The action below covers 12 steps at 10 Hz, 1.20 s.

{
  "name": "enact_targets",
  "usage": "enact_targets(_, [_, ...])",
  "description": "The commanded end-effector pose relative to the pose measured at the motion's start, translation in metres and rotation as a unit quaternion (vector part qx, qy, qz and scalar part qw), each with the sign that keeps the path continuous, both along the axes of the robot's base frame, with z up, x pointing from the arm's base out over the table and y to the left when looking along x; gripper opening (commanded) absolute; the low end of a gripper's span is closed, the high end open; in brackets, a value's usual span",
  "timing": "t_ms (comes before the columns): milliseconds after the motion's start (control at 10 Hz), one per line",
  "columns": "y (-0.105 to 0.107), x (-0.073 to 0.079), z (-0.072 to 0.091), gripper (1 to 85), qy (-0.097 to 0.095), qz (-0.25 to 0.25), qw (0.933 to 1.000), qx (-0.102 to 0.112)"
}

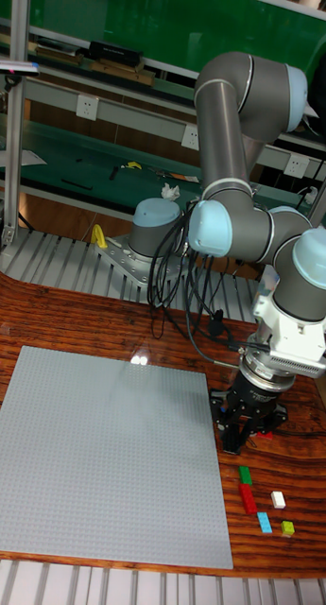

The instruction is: Build with small Lego blocks

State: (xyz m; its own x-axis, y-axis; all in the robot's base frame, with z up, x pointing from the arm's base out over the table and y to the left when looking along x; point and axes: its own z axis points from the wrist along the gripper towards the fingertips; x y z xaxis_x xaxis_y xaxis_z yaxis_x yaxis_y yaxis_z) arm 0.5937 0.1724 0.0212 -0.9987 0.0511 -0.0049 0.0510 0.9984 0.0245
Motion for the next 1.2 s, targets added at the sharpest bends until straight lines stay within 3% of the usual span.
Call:
enact_targets(0, [-0.029, 0.004, 0.007, 1.0, 0.006, 0.051, 0.9987, 0.006])
enact_targets(200, [-0.053, 0.004, 0.008, 1.0, 0.004, 0.08, 0.9968, -0.002])
enact_targets(400, [-0.061, 0.002, 0.008, 1.0, 0.007, 0.101, 0.9948, -0.007])
enact_targets(500, [-0.064, 0.004, 0.008, 1.0, 0.005, 0.075, 0.9971, -0.013])
enact_targets(600, [-0.074, 0.01, 0.008, 1.0, -0.005, 0.044, 0.9985, -0.033])
enact_targets(800, [-0.079, 0.01, 0.008, 1.0, -0.007, 0.012, 0.999, -0.042])
enact_targets(1000, [-0.068, 0.005, 0.008, 1.0, 0.007, 0.02, 0.9998, -0.004])
enact_targets(1100, [-0.091, 0.009, 0.005, 1.0, 0.005, 0.04, 0.9992, -0.002])
